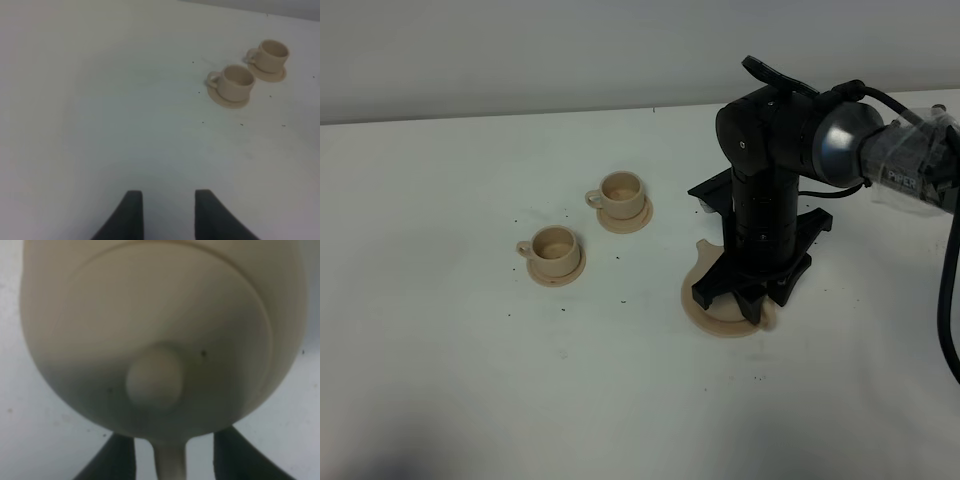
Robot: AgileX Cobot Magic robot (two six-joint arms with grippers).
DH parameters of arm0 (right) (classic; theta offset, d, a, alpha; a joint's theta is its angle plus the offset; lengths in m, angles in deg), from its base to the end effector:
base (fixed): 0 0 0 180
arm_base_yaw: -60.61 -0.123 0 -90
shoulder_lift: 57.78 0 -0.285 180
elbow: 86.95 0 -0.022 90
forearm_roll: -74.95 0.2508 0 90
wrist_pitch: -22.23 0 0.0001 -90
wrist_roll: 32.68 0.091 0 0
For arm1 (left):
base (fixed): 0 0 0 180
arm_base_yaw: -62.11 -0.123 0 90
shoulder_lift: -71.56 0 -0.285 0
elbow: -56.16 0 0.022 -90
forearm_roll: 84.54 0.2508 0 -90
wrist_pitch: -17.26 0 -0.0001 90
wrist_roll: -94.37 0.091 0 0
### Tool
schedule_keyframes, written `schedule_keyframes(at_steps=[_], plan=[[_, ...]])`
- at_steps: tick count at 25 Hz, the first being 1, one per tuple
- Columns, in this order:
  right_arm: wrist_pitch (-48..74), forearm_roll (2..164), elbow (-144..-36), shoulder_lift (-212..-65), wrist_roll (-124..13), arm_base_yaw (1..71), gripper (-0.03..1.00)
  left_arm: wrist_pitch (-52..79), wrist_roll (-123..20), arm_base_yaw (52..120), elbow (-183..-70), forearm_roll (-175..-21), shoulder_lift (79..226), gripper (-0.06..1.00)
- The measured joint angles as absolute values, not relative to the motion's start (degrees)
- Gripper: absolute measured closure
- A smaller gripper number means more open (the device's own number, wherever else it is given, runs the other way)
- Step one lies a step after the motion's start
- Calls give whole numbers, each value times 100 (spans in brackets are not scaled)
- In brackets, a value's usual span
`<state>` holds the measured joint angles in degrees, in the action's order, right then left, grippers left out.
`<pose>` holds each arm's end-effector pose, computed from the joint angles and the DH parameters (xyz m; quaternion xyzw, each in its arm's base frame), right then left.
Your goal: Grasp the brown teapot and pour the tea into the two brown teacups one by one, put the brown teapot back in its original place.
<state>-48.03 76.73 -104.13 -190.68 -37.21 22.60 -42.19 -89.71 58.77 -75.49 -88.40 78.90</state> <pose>0.3292 0.2607 0.1523 0.3566 -0.9327 0.0013 0.0541 -0.0054 -0.0056 0.2803 -0.0535 0.8419 -0.0371 0.5357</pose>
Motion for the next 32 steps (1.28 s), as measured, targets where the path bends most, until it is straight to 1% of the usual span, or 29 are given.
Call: schedule_keyframes(at_steps=[7, 14, 20, 25, 32], plan=[[-4815, 7644, -10413, -19068, -3852, 2260, 65, -4219, -8971, 5877, -7549, -8840, 7890, 67], [-4837, 7616, -10413, -19073, -3898, 2260, 75, -4219, -8971, 5877, -7549, -8840, 7890, 67], [-4848, 7611, -10413, -19079, -3904, 2260, 79, -4219, -8971, 5877, -7549, -8840, 7890, 67], [-4858, 7611, -10413, -19079, -3935, 2260, 85, -4219, -8971, 5877, -7549, -8840, 7890, 67], [-4858, 7611, -10413, -19079, -3989, 2260, 86, -4219, -8971, 5877, -7549, -8840, 7890, 67]])
